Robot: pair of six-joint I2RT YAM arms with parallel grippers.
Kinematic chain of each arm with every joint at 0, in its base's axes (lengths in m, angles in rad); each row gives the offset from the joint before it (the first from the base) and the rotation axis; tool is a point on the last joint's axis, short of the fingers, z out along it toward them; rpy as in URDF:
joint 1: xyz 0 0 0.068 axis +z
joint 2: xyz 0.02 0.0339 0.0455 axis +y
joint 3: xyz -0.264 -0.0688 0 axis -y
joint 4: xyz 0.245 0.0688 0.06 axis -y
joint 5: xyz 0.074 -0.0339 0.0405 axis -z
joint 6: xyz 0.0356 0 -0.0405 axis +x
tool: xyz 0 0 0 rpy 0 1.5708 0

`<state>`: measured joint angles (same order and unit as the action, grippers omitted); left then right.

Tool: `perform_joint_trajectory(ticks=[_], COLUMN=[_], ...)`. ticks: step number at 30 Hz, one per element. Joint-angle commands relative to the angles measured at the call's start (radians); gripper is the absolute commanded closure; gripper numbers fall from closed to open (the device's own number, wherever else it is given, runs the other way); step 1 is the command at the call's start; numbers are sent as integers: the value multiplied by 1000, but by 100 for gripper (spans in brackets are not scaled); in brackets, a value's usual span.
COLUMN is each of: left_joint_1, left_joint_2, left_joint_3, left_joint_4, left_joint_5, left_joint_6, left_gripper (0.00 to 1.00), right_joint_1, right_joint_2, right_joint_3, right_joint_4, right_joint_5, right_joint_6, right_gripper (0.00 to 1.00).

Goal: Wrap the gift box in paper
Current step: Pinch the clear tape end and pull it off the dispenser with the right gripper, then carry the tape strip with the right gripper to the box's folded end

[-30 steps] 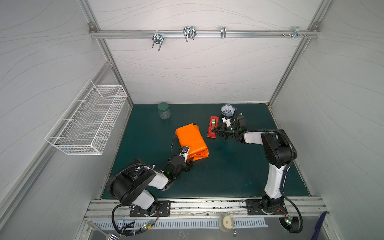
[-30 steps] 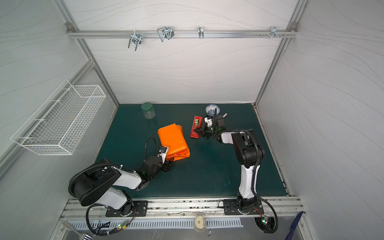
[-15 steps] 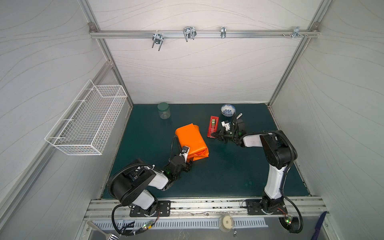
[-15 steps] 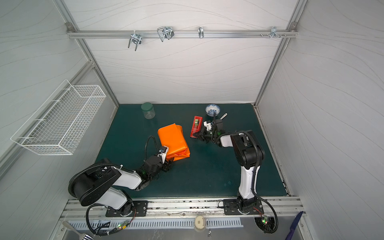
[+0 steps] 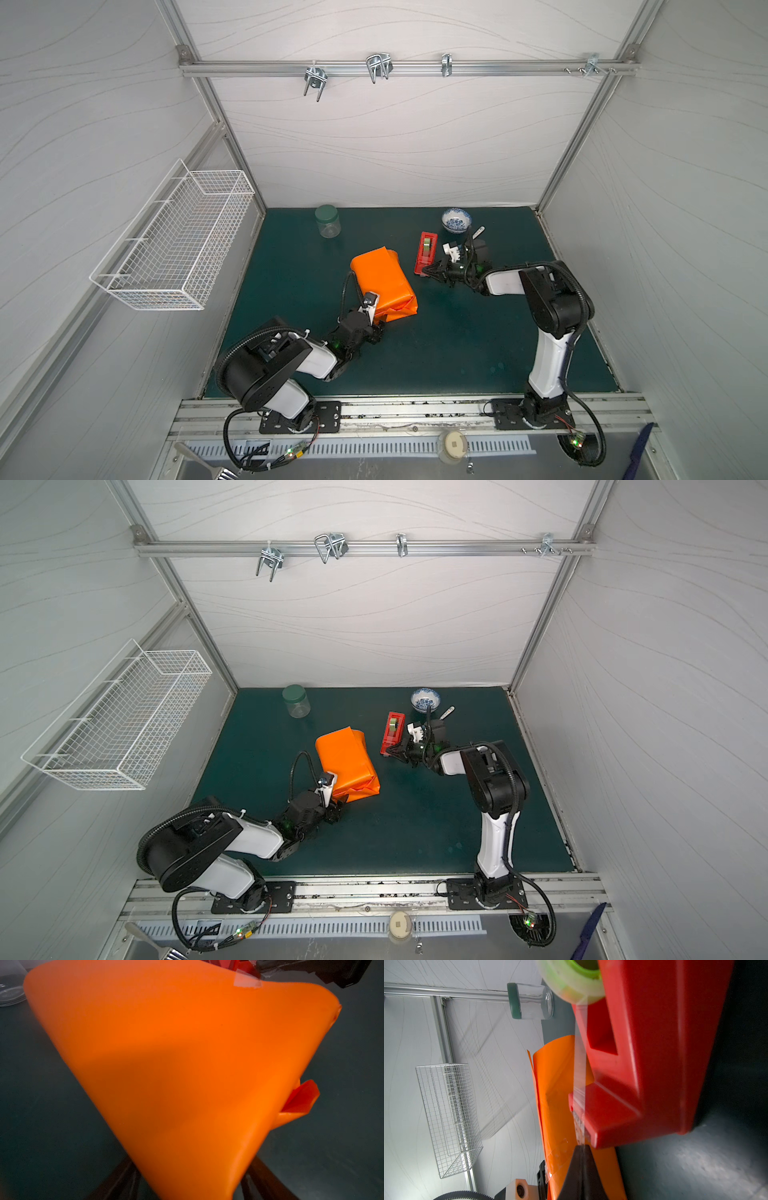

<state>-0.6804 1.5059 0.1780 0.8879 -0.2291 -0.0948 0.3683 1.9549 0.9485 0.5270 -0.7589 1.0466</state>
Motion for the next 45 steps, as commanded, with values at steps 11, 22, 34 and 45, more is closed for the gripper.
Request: perform_joint_trajectory(ticks=[11,22,34,45], left_joint_1=[7,6,6,6], left_joint_2=[10,15,13,9], left_joint_3=[14,14,14,14], left_joint_4=[25,28,28,22], left_joint_5=[-8,-11,-10,-14], left_joint_6=[-12,-14,-13,-19], left_gripper=[28,28,28,28], right_joint_1=[18,-10,-16,80], right_joint_2=[26,33,-17,-356], right_joint_3=[-5,39,40,-274], right_joint_4=[-212,-323,-412,-222], right_joint_5=[90,182,223,73], right_joint_6=[-173,-269,-367,-506], right_gripper=[100,100,100,100])
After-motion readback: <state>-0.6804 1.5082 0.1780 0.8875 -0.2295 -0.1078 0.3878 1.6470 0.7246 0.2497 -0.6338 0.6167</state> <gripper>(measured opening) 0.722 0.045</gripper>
